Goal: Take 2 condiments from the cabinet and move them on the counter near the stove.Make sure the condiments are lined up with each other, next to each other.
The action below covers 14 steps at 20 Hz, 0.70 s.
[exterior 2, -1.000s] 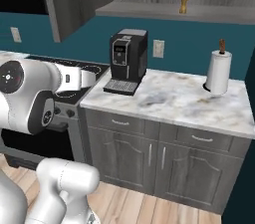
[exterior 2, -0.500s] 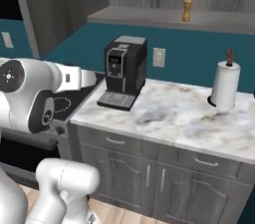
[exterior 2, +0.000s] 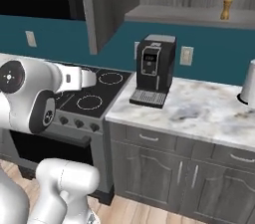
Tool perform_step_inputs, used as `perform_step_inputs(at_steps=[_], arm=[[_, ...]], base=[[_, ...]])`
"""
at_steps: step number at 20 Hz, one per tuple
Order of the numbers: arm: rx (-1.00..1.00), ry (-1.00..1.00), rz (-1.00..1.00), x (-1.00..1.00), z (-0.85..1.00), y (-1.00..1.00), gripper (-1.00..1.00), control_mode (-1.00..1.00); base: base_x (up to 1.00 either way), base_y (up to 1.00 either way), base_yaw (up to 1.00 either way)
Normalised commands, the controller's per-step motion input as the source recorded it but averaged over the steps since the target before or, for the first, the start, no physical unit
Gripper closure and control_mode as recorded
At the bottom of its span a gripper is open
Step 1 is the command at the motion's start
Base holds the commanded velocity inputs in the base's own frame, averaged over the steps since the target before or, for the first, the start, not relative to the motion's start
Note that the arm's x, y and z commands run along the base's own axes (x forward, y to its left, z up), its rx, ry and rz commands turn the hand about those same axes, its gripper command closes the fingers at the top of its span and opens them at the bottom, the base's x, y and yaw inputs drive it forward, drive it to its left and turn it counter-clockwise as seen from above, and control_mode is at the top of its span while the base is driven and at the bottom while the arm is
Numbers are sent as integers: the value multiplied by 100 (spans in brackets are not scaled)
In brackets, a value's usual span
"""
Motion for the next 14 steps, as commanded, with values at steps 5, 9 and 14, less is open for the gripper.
perform_step_inputs(at_steps=[5,9,14], arm=[[0,0,0,0,0,0,100,100],[0,0,0,0,0,0,100,100],[0,0,0,0,0,0,100,100]], base=[[-9,100,0],[-1,100,-3],[0,100,-4]])
